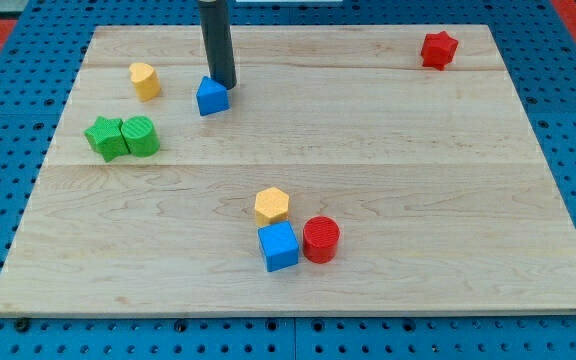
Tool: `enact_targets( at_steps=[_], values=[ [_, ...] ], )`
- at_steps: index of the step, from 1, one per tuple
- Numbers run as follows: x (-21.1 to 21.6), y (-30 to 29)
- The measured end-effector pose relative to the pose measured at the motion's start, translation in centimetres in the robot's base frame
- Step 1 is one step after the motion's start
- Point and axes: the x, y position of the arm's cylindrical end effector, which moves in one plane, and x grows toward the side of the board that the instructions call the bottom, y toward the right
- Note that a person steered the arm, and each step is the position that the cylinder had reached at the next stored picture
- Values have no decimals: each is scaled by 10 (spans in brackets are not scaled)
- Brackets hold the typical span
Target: Push the blue triangle closer to the group of blocks
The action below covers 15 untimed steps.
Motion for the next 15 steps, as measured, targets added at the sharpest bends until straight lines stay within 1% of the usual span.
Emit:
enact_targets(
  at_steps=[1, 2, 3, 4, 5, 6, 8, 9, 11, 12, 13, 14, 15],
  values=[
    [0, -3],
    [-34, -3],
    [-32, -48],
    [5, -47],
    [46, -4],
    [51, -4],
    [44, -1],
    [48, 24],
    [87, 41],
    [36, 32],
    [65, 80],
    [158, 97],
    [128, 96]
  ],
)
